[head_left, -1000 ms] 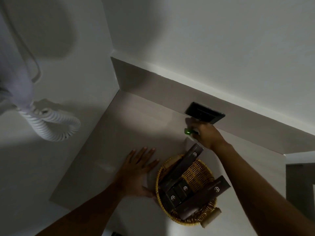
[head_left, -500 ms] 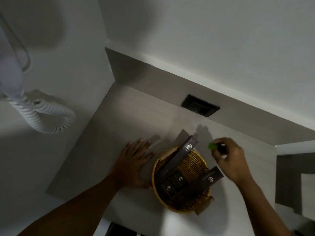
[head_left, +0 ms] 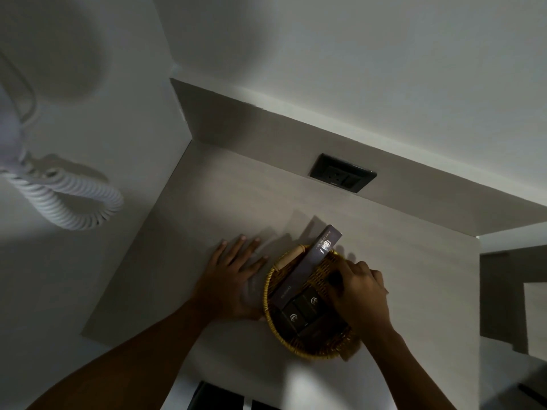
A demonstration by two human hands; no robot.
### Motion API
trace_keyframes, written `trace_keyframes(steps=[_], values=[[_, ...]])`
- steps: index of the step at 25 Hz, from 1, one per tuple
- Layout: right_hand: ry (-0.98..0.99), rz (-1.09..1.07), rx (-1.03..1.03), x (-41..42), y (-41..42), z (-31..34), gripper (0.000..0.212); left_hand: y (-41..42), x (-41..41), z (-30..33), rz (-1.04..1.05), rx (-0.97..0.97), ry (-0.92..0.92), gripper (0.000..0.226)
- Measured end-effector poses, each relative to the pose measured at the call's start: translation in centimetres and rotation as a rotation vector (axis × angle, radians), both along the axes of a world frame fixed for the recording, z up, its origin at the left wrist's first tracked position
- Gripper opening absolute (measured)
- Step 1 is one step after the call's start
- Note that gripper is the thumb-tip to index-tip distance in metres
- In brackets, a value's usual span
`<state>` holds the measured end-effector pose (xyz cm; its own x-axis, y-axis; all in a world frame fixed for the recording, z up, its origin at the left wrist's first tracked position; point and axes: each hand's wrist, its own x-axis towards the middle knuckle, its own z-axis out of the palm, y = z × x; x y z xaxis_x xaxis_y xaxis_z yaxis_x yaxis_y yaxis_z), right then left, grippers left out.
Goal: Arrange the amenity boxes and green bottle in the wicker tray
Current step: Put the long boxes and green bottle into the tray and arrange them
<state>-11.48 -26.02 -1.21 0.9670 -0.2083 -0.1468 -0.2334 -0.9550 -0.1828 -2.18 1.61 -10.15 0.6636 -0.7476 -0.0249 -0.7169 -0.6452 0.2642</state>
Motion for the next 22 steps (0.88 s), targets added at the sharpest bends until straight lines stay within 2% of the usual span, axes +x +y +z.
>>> trace_keyframes(steps=[5, 8, 12, 15, 17, 18, 20, 22], values=[[0.041, 0.005, 0.016, -0.5, 0.1, -0.2, 0.031, 0.1, 0.0, -0.2, 0.000, -0.015, -0.018, 0.121], [-0.065, -0.034, 0.058, -0.7, -0.8, 0.5, 0.041, 0.3, -0.1, -0.7, -0.004, -0.037, -0.017, 0.121], [-0.381, -0.352, 0.224, -4.3, -1.3, 2.8, 0.044, 0.3, -0.2, 0.4, -0.026, 0.017, 0.011, 0.122], [-0.374, -0.762, 0.497, -9.2, 1.5, 2.8, 0.051, -0.1, -0.4, 2.5, 0.021, -0.036, 0.066, 0.117], [-0.277, -0.968, 0.789, -11.4, 3.9, 2.3, 0.047, -1.2, -0.1, 4.0, 0.171, -0.158, 0.169, 0.108], [-0.220, -1.004, 0.888, -11.9, 4.7, 2.2, 0.044, -2.0, 0.2, 5.0, 0.234, -0.220, 0.230, 0.097], [-0.146, -0.992, 0.943, -12.0, 5.1, 1.9, 0.043, -3.8, 0.4, 6.7, 0.265, -0.288, 0.263, 0.069], [-0.165, -0.978, 0.929, -11.5, 4.3, 1.9, 0.039, -5.1, 0.2, 7.7, 0.257, -0.262, 0.226, 0.052]])
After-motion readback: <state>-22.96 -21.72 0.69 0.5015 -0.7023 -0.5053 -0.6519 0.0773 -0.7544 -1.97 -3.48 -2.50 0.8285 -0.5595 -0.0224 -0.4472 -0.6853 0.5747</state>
